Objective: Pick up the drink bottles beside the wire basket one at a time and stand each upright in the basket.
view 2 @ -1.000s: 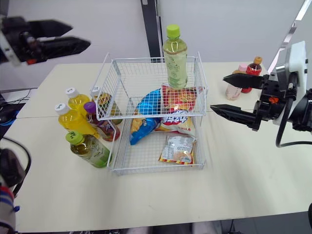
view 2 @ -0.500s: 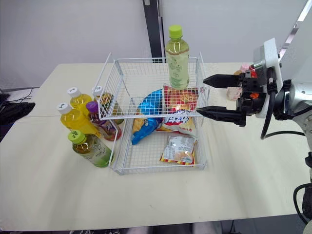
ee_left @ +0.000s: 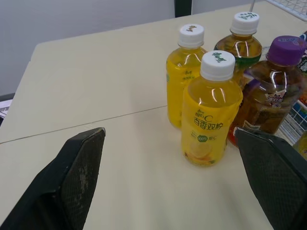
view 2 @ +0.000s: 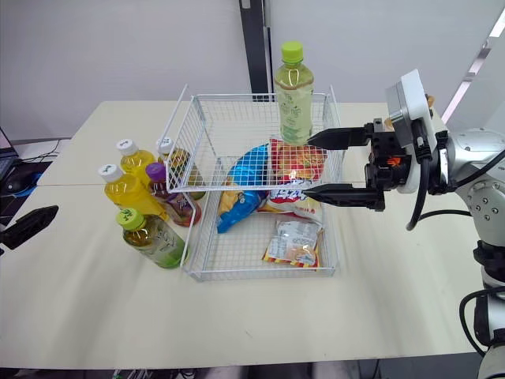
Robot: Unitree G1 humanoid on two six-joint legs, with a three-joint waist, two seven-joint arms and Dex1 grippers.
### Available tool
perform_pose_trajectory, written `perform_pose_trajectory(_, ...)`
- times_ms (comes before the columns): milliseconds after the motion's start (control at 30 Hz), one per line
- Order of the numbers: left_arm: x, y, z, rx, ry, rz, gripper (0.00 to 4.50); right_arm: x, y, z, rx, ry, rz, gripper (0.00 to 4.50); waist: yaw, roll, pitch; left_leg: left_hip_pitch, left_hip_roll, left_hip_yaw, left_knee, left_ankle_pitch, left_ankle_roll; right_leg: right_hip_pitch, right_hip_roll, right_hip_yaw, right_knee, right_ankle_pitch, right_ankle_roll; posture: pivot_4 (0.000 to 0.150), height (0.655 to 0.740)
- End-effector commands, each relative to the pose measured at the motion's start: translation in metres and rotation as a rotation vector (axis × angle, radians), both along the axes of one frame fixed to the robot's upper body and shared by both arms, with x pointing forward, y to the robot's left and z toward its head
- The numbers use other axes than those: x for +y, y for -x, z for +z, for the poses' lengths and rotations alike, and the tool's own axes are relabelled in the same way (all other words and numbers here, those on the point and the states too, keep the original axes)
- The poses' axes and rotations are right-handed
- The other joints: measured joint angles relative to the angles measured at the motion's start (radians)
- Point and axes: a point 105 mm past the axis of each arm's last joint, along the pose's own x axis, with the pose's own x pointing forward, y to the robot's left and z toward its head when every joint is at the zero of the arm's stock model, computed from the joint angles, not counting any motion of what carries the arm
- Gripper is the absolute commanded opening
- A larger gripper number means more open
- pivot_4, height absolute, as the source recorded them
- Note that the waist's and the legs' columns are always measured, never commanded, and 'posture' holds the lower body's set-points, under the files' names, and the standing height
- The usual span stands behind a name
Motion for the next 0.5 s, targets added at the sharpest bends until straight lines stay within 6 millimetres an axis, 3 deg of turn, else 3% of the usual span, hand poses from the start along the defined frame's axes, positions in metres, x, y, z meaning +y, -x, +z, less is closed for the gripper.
perform_pose_trajectory(33,0.0,0.005,0.012,-0.052,-0.02,0.0,4.47,0.012,0.011,0.007,-0.048,0.012,0.069,4.5,-0.003,0.0,0.0,0.0,0.0,0.0,0.0,0.0,0.0,0.0,0.0,0.0,0.0,0.0,0.0,0.15,0.74)
perform_pose_trajectory(367,-0.018,-0.013,0.003,-0.069,0.033,-0.023,4.47,0.034,0.013,0.006,-0.067,0.009,0.106,4.5,-0.001,0.0,0.0,0.0,0.0,0.0,0.0,0.0,0.0,0.0,0.0,-0.001,-0.002,0.001,0.001,0.15,0.74)
perform_pose_trajectory(500,-0.03,-0.03,0.005,-0.103,0.068,-0.021,4.47,0.038,0.009,0.009,-0.073,0.002,0.084,4.5,0.0,0.0,0.0,-0.001,-0.001,-0.001,0.0,0.0,0.0,0.0,0.0,-0.001,-0.003,0.001,0.001,0.15,0.74)
